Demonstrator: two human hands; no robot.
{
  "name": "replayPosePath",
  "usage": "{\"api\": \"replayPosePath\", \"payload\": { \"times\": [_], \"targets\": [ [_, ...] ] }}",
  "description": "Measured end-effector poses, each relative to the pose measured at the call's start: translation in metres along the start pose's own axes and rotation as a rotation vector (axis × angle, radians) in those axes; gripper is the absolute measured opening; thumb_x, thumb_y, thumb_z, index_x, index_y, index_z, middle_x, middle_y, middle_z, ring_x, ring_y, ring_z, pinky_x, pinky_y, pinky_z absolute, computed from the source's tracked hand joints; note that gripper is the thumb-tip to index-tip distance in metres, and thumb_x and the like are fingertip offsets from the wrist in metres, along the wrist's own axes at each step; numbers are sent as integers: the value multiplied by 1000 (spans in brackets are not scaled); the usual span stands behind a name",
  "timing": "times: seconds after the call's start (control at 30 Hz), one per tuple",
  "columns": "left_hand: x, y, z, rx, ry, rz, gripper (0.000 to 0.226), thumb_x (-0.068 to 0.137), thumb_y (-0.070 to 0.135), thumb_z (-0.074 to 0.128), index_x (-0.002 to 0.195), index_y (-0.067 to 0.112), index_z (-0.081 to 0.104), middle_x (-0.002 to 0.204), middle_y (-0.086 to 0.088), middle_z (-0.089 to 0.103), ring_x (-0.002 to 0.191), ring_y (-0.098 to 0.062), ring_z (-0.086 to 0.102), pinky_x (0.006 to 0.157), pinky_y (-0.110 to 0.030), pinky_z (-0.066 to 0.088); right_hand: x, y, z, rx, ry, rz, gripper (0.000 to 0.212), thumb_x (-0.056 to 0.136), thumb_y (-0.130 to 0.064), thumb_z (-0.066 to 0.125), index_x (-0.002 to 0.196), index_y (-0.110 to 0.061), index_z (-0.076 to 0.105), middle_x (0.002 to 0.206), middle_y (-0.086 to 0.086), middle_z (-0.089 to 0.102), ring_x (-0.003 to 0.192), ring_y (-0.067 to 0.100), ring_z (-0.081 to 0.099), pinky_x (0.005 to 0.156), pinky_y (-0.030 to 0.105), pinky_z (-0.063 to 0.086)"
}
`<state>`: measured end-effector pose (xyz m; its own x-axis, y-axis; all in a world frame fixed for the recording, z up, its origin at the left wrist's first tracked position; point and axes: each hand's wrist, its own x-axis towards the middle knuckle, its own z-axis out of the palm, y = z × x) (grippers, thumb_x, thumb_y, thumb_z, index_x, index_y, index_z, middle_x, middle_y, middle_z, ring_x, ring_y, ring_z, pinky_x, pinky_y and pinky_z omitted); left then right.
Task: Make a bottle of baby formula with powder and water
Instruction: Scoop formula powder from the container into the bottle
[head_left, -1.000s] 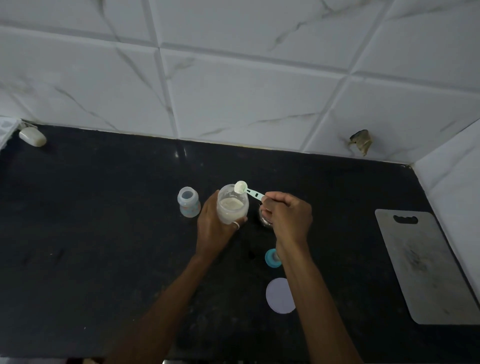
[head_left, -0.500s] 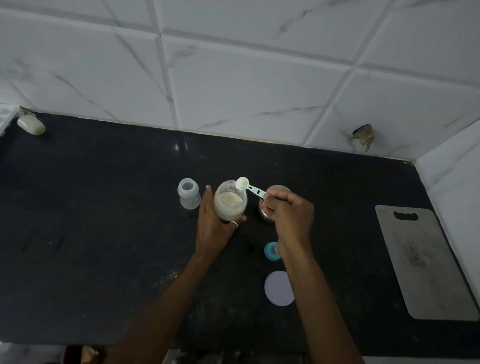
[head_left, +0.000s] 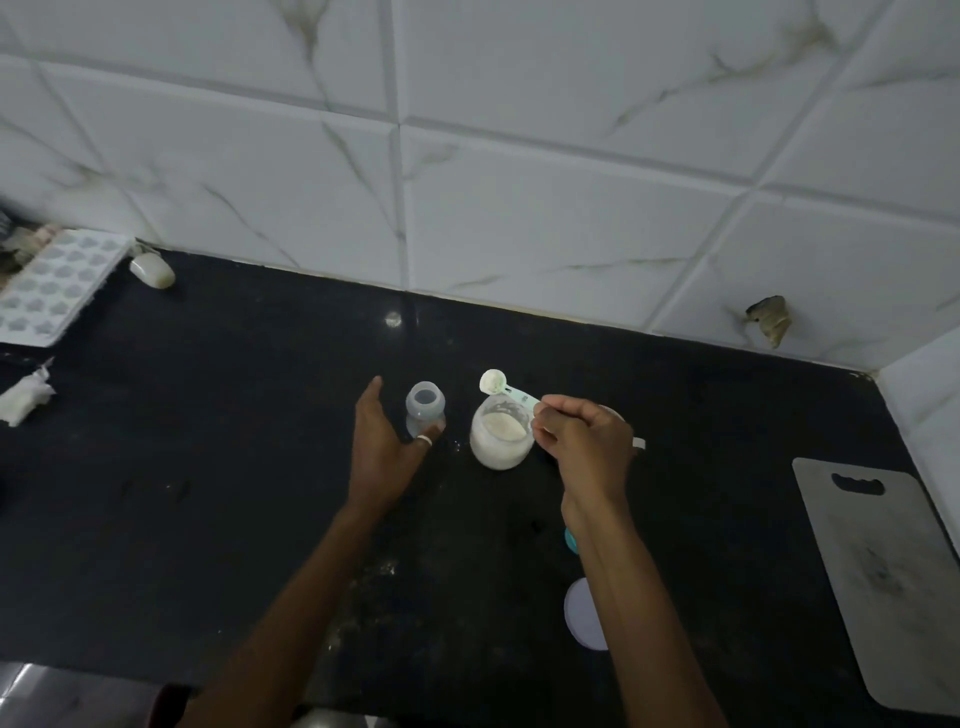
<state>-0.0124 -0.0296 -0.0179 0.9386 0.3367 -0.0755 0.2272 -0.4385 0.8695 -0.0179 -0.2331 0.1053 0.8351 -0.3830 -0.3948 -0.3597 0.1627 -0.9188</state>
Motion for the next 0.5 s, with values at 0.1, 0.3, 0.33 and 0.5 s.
{"api": "replayPosePath", "payload": {
  "times": [0.1, 0.3, 0.33, 0.5],
  "targets": [
    [17, -3, 3, -34, -111, -4, 107, 74, 33, 91, 159, 15, 28, 164, -4, 35, 149, -19, 37, 114, -27, 31, 0, 6, 8, -13, -1, 22, 15, 87, 3, 74, 93, -11, 78, 86, 6, 79, 83, 17, 77, 69, 22, 60],
    [26, -9, 13, -102, -153, 52, 73, 73, 26, 93, 134, 23, 55, 128, 5, 65, 118, -10, 64, 103, -42, 54, 3, 16, 18, -5, 17, 56, 14, 88, 2, 74, 93, -11, 78, 87, 5, 80, 83, 16, 77, 67, 20, 59],
    [26, -9, 14, -102, -134, 68, 61, 74, 23, 92, 125, 30, 59, 121, 10, 67, 111, -6, 65, 99, -41, 56, 3, 17, 19, 4, 18, 62, 14, 88, 2, 74, 92, -10, 78, 87, 5, 80, 83, 16, 78, 67, 20, 59],
    [23, -1, 5, -121, -40, 97, 50, 75, 20, 91, 108, 44, 62, 108, 18, 70, 101, 1, 68, 91, -34, 59, 1, 16, 18, 61, 2, 67, 13, 86, 3, 75, 89, -10, 78, 83, 9, 80, 78, 16, 77, 67, 21, 59]
  ]
}}
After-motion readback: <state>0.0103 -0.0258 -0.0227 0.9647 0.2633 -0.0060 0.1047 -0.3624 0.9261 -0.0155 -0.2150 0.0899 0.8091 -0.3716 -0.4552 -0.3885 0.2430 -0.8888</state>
